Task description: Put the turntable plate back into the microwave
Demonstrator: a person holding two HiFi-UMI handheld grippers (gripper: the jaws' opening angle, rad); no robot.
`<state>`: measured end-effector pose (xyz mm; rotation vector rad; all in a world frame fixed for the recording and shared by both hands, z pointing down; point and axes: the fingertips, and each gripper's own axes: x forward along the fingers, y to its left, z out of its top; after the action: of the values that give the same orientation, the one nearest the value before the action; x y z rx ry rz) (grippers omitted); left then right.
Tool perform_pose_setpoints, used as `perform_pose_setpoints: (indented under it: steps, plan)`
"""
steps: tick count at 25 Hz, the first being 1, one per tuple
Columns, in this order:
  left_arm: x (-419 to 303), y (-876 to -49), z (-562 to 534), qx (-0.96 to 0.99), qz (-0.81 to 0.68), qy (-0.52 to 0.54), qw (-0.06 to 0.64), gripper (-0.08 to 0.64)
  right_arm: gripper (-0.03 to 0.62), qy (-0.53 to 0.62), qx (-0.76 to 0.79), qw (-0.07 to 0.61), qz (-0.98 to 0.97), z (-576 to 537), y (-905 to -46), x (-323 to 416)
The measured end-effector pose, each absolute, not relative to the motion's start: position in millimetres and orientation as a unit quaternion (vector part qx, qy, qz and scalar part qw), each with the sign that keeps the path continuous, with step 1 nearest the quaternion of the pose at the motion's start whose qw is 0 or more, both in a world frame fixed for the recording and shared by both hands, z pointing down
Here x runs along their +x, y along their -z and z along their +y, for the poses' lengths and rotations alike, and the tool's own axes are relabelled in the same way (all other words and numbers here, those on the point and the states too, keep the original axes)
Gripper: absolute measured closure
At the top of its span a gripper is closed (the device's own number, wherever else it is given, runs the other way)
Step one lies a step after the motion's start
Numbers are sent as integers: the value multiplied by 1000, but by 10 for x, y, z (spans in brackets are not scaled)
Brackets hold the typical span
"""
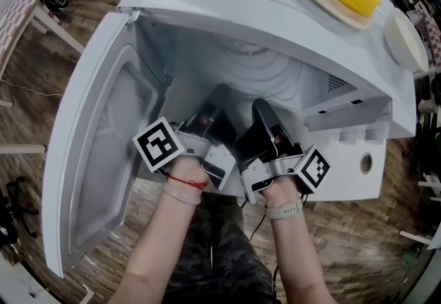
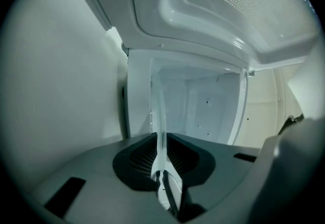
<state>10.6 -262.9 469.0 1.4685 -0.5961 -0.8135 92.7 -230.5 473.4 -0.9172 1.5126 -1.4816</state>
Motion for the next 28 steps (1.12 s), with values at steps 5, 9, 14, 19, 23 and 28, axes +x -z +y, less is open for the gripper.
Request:
perform_pose_setpoints:
  steps: [5,9,14,19,23,28]
  plan:
    - [124,-4706,-2606,642,-258,353,630,505,551,585,-368,406,597,-2299,-4768,955]
    - [148,-4742,-2562,643,-261,342,634,504,551,584,-378,401,596,-2284,-4813,986]
    - [166,-4741,-2493,651,-258,332,632,505,551,578,-386,399,598,-2285,-4814,1033]
    - [177,-4748,-2408,659,-258,320,630,505,551,571,-401,387,603,-2274,-4812,1068]
    - [177,-4729,-2329,675,-260,299,623,505,551,562,-414,367,615,-2208,-4774,1063]
    - [196,-4712,-2276,693,-260,278,611,511,551,552,-426,335,634,-2135,-4768,1028]
